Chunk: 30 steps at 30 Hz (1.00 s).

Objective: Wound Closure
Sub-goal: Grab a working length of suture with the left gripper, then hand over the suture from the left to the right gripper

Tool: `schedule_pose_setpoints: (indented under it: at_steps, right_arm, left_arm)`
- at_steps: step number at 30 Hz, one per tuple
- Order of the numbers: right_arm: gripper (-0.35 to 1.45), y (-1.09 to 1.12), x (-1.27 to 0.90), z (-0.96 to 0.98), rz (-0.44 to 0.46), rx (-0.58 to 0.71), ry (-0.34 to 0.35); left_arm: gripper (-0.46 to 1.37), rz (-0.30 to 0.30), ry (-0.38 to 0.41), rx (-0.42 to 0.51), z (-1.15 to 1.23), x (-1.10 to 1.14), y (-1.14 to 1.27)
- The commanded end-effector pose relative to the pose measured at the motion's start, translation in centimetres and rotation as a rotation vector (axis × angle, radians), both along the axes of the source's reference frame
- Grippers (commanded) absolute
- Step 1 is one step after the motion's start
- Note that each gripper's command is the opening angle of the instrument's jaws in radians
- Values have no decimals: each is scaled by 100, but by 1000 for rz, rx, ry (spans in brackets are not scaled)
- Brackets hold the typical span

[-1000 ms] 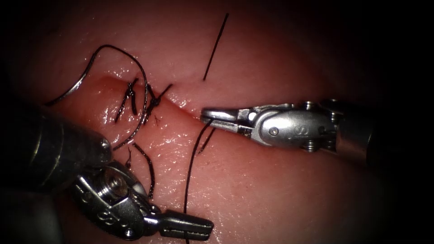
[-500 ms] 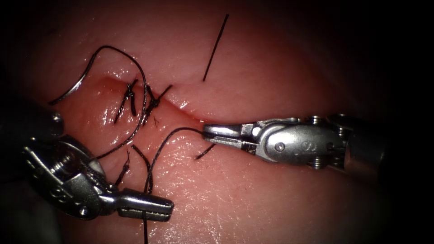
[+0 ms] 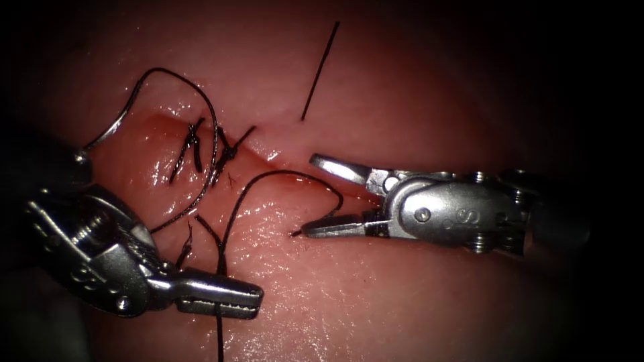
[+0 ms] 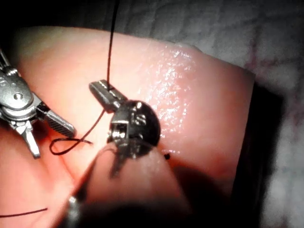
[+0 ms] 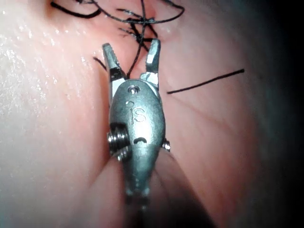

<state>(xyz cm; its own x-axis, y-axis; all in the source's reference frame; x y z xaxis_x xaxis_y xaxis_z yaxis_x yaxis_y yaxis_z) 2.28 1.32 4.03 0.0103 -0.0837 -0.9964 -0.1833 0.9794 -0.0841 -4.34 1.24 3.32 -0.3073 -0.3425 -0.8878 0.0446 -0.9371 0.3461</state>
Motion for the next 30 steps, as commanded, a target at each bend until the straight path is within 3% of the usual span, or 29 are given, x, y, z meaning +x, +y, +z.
schedule_pose_setpoints:
  at_steps: [1,6,11,14,17,30]
  right_arm:
    - [127,2,0,-4,-5,-24,-4]
    - [134,2,7,-23,-6,-111,-18]
    - [139,-1,15,-25,-11,-165,-33]
    - [137,-4,20,-23,-34,-189,-55]
    - [136,-6,24,-25,-48,-194,-36]
    - [117,-14,32,-53,-71,-242,-7]
  left_arm:
    - [-35,8,3,6,-1,-1,1]
    - [-35,11,2,11,-5,-10,10]
    - [-35,9,-6,17,-9,-18,17]
    - [-35,10,-8,22,-10,-23,21]
    - [-35,9,-20,23,-10,-27,24]
    - [-35,7,-28,41,-1,-35,32]
